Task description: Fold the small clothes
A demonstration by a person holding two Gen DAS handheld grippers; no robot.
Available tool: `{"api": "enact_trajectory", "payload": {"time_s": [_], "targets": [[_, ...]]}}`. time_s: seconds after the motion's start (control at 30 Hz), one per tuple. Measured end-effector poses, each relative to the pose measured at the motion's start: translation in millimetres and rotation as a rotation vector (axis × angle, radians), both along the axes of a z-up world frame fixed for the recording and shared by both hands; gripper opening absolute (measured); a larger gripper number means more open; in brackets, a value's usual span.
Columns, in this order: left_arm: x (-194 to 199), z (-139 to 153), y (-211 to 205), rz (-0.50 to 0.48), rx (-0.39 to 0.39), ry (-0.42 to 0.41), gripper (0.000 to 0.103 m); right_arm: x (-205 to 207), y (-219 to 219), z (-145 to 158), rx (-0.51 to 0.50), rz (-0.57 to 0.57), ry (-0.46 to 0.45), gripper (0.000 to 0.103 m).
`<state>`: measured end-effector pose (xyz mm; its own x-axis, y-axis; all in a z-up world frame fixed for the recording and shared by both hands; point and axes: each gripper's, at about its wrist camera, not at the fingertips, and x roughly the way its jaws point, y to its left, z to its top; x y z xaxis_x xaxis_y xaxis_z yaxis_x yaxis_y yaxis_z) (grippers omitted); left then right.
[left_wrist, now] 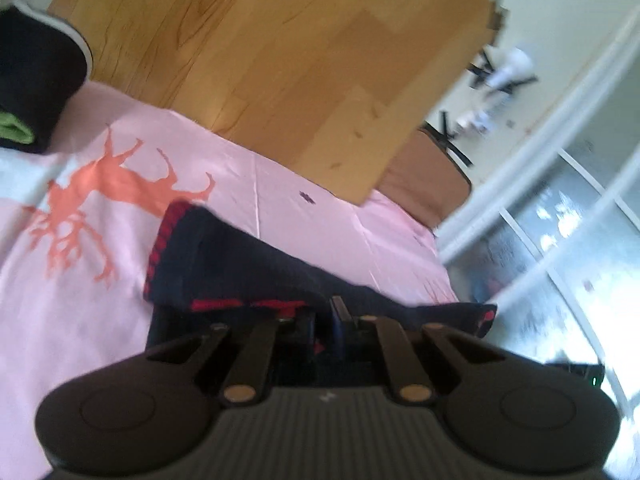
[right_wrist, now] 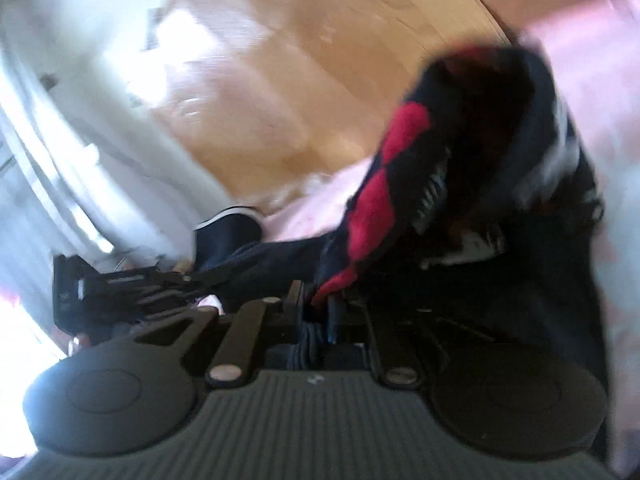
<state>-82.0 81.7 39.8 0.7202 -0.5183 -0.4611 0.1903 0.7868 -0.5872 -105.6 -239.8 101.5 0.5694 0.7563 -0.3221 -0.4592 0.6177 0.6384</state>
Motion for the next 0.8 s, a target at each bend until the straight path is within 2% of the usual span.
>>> {"api": "enact_trajectory", "payload": {"time_s": [0.1,0.17,0.23,0.27,0.33,0.43,0.5,0.6,0.67,0.7,0.73,0.77,0.8], "targets": [[-22.7,-23.9,-4.8,-0.012,0.061,0.056,0.014,-23.2,-16.3,-4.9,-0.01,0.052,0.042,0.018],[-24.7,-46.5,-1.1,0.01,0.081,0.147,0.02,-33.7,-8.7,-17.0,-0.078,0.036,0.081,0.027],[-27.2,-53.7,12.4,0.031,0.021,0.184,0.021,-42.2,-13.7,-25.8,-0.136,0.013,0.107,0.029],[-29.7,-50.2,20.2,0.031,-0.016,0.168,0.021,-45.4,-21.6,-26.2,-0.129,-0.003,0.115,0.029],[-38.0,-30.7,34.2,0.054,-0.044,0.077,0.025,-51.1,-39.4,-16.4,-0.089,-0.03,0.092,0.029],[-42.3,1.2,40.1,0.086,-0.059,-0.062,0.032,-52.9,-52.0,8.2,-0.055,-0.086,-0.018,0.029],[-32.7,11.8,28.5,0.05,-0.068,-0.113,0.032,-42.7,-54.1,19.3,-0.03,-0.122,-0.08,0.031],[-4.6,0.5,3.1,-0.016,-0.038,-0.117,0.034,-26.9,-40.8,15.9,-0.013,-0.154,-0.108,0.042],[18.2,-24.7,-10.1,-0.029,0.017,-0.056,0.034,-7.9,-25.9,-4.0,-0.05,-0.158,-0.065,0.045],[33.7,-41.6,-15.3,-0.01,0.075,0.008,0.03,1.6,-24.2,-17.1,-0.102,-0.181,-0.025,0.047],[45.8,-58.5,-16.0,0.014,0.114,0.078,0.019,13.3,-20.3,-36.1,-0.187,-0.227,0.058,0.046],[47.4,-67.1,-10.6,0.051,0.102,0.066,0.006,13.8,-24.9,-47.1,-0.172,-0.257,0.057,0.029],[49.4,-67.5,-4.8,0.045,0.071,0.09,0.007,12.2,-31.6,-48.0,-0.141,-0.255,0.079,0.029]]}}
